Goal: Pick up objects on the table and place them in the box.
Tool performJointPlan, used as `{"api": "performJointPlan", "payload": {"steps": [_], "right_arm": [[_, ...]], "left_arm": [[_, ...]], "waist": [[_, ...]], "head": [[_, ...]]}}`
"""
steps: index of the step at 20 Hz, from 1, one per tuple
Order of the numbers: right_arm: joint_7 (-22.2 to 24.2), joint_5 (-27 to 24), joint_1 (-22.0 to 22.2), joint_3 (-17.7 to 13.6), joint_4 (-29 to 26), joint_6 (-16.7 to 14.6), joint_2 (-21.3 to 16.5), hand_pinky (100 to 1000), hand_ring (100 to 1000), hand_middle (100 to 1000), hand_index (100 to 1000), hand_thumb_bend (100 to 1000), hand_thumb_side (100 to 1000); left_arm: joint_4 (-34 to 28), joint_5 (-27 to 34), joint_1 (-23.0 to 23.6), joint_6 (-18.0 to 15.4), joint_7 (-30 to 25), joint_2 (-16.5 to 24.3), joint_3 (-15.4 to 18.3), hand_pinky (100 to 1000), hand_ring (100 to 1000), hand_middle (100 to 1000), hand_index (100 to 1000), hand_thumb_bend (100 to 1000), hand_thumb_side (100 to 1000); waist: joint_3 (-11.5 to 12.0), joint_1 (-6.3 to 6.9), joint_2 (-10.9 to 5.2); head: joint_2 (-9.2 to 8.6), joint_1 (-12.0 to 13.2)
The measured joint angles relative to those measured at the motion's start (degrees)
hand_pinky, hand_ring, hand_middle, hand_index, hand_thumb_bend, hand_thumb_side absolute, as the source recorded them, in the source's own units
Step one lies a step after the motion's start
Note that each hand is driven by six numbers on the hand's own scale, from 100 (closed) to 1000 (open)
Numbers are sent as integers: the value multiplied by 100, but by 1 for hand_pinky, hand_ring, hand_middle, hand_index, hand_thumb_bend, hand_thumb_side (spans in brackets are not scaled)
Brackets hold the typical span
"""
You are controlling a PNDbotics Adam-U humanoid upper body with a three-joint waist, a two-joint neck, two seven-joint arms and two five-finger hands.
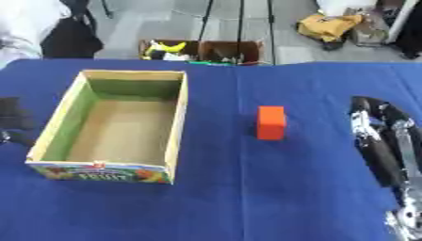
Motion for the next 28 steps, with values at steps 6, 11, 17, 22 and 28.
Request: {"api": "performJointPlan", "payload": {"steps": [6,11,17,22,28], "right_arm": [[1,0,-3,0,0,1,0,719,842,724,796,100,865],[3,0,-23,0,0,3,-1,719,843,725,796,100,863],[18,6,-58,2,0,11,-34,721,846,731,799,100,869],[58,105,-209,6,0,6,-277,727,850,742,803,123,884],[289,500,-496,43,0,172,-909,746,864,775,821,382,960]], "left_arm": [[0,0,0,-1,-2,0,0,517,626,619,796,100,1000],[0,1,-2,-1,-7,0,0,517,626,619,796,100,1000],[0,2,-2,0,-17,0,0,517,627,620,796,100,1000],[0,2,-2,-1,-21,0,0,517,628,620,796,100,1000],[0,2,0,2,-25,0,0,517,628,620,796,100,1000]], "waist": [[3,7,0],[3,8,0],[7,8,0],[11,7,-1],[39,-28,-9]], "head": [[46,-294],[120,-428],[159,-483],[162,-450],[164,-401]]}}
